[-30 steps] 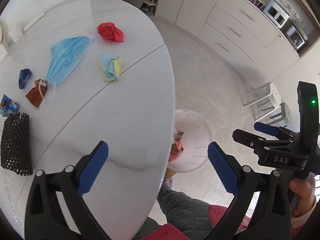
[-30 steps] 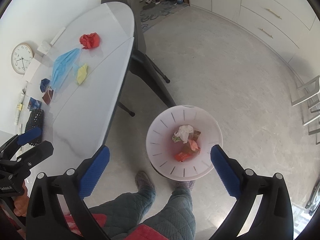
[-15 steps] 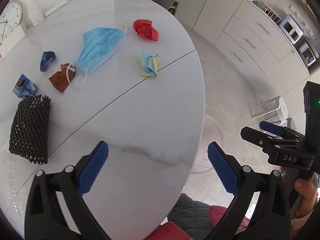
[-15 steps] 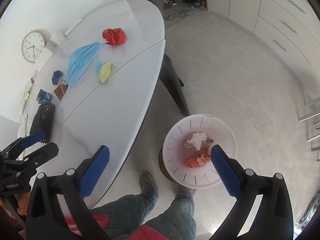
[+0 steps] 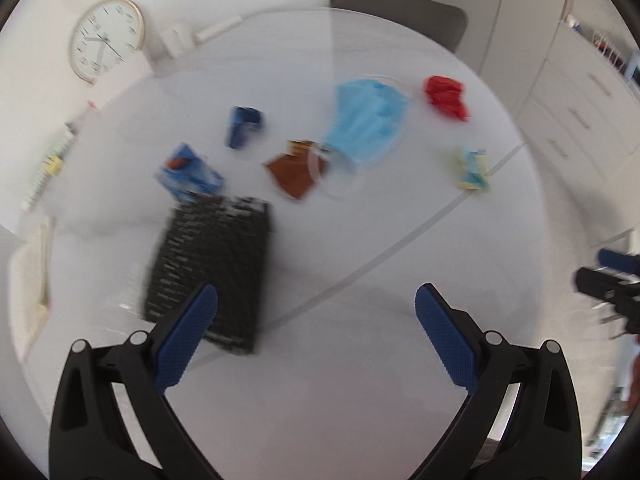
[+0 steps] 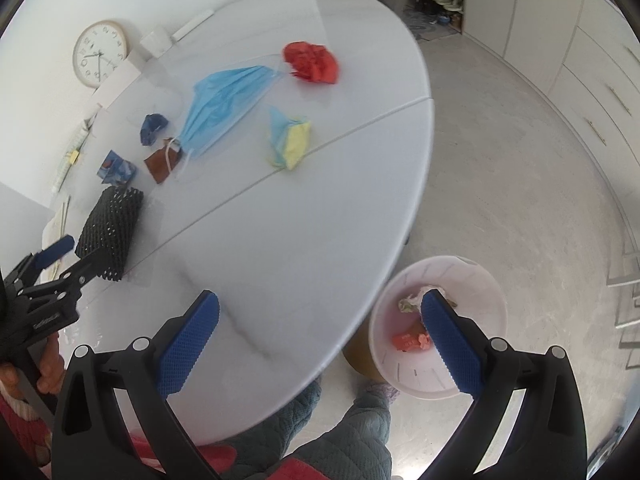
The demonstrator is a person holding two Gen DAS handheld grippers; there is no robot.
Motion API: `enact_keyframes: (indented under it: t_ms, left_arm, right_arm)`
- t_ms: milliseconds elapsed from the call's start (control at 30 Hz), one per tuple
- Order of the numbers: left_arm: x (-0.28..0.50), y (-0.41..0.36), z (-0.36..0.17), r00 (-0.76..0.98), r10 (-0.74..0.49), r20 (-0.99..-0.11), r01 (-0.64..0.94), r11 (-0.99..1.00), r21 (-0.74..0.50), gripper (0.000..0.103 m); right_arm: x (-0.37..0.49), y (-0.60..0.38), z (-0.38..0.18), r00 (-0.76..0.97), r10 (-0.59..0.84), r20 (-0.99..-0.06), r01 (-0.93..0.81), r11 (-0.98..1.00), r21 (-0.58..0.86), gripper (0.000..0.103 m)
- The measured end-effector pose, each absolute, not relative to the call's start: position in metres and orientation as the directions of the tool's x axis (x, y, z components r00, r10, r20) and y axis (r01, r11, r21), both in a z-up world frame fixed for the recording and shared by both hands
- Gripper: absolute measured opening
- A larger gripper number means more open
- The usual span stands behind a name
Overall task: Collect trash
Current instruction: 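Move the left tool to the black foam net and close on it, then lift the black net with the left tool while the right tool grasps the blue-yellow cloth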
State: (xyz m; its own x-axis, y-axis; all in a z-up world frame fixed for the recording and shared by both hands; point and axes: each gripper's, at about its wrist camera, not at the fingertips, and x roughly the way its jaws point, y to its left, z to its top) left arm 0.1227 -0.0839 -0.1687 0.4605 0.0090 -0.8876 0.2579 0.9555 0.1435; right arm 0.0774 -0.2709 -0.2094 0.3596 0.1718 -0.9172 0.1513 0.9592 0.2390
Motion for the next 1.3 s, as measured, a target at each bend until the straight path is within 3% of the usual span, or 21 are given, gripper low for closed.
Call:
enact_keyframes:
  t_ms: [133, 267, 667, 1067, 1167, 1233, 1300]
  left_arm:
    - [0.141, -0.070, -0.186, 0.500, 0.145, -0.854, 0.256, 0.917, 0.305, 0.095]
    - [0.159, -0.065, -0.206, 0.474, 0.185, -0.861, 0.279, 0.895, 0.347, 0.095]
    - [0.194, -0.046, -0.248, 0.386, 0.179, -0.905, 0.271, 0.916, 0.297, 0.095]
    - [0.202, -0.011, -0.250, 0.326, 0.141, -0.935, 0.205, 0.955, 0.215, 0.095]
    - [0.205, 0.002, -0.250, 0.314, 0.088, -0.945, 0.180, 0.972, 0.151, 0.080]
    - [0.205, 0.008, -0.248, 0.312, 0.068, -0.948, 0.168, 0.978, 0.125, 0.062]
    - [0.207, 0.013, -0.247, 0.306, 0.055, -0.950, 0.157, 0.982, 0.107, 0.050]
  right_arm:
    - [0.097, -0.249, -0.211, 0.345, 0.188, -0.920, 0.109, 0.965, 0.238, 0.100]
    - [0.113, -0.232, -0.213, 0.327, 0.195, -0.925, 0.078, 0.970, 0.232, 0.100]
    - [0.155, -0.211, -0.226, 0.276, 0.185, -0.943, 0.035, 0.979, 0.202, 0.100]
    - [0.186, -0.212, -0.233, 0.261, 0.190, -0.946, 0.010, 0.980, 0.200, 0.100]
    - [0.189, -0.213, -0.234, 0.260, 0.192, -0.946, 0.007, 0.980, 0.201, 0.100]
    - [0.191, -0.216, -0.236, 0.262, 0.190, -0.946, 0.007, 0.980, 0.199, 0.100]
    - [0.193, -0.221, -0.237, 0.266, 0.181, -0.947, 0.018, 0.981, 0.193, 0.100]
